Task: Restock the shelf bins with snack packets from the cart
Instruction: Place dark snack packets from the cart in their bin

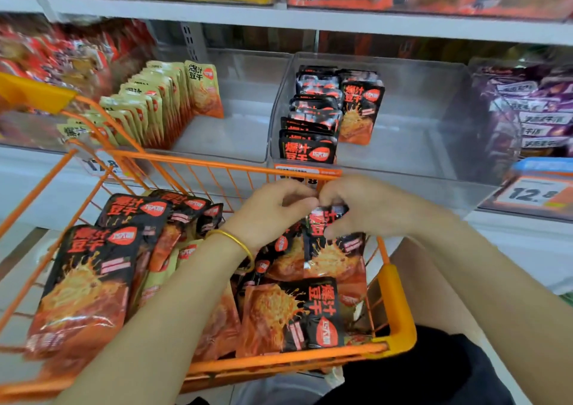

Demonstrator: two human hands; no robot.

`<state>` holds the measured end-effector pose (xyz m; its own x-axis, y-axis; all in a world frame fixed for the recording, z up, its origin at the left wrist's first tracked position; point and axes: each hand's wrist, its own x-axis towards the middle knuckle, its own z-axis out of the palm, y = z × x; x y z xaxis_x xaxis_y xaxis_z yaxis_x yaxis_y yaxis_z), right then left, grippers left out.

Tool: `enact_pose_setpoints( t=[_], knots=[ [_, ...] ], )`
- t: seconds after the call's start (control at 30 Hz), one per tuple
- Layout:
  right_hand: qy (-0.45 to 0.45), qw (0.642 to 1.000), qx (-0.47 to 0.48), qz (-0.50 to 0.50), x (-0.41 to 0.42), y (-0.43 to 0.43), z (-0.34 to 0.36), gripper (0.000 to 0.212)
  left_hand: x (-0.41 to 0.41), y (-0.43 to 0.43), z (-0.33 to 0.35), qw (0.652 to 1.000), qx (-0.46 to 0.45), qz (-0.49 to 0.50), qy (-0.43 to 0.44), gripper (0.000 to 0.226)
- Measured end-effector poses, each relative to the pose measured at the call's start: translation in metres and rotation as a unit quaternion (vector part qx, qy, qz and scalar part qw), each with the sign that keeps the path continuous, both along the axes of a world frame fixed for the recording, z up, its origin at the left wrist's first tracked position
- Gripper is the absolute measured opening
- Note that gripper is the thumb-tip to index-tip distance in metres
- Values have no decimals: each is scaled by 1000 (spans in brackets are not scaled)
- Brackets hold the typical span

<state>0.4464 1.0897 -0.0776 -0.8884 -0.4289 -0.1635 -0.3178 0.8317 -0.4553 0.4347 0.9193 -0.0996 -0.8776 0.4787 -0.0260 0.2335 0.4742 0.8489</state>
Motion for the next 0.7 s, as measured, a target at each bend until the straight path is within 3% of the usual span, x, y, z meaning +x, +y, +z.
enact_pose_setpoints(
  t=[0.1, 0.27, 0.4, 0.47, 0.5, 0.57, 0.63, 0.7],
  knots=[
    [-3, 987, -145, -71, 2, 13, 16, 20, 4, 2, 6, 995, 76, -23, -68, 11],
    [1, 940, -305, -156, 6, 23, 28, 13, -1, 10, 14, 987, 156, -11, -44, 19],
    [-63, 930, -330, -148, 9, 32, 33, 16, -20, 24, 29, 979, 196, 60, 0, 12],
    [-55, 908, -363, -204, -2, 42, 36, 17, -26, 36, 33, 976, 189, 102, 43, 19],
    [-38, 883, -392, -253, -12, 51, 37, 21, -29, 40, 33, 974, 168, 123, 89, 23],
    [8, 851, -396, -344, -39, 73, 33, 25, -35, 42, 28, 961, 43, 136, 238, 31],
    [30, 855, -339, -391, -67, 90, 24, 25, -39, 41, 19, 940, -75, 117, 312, 40],
    [15, 863, -285, -418, -93, 99, 7, 26, -40, 41, 9, 930, -128, 102, 329, 44]
  ],
)
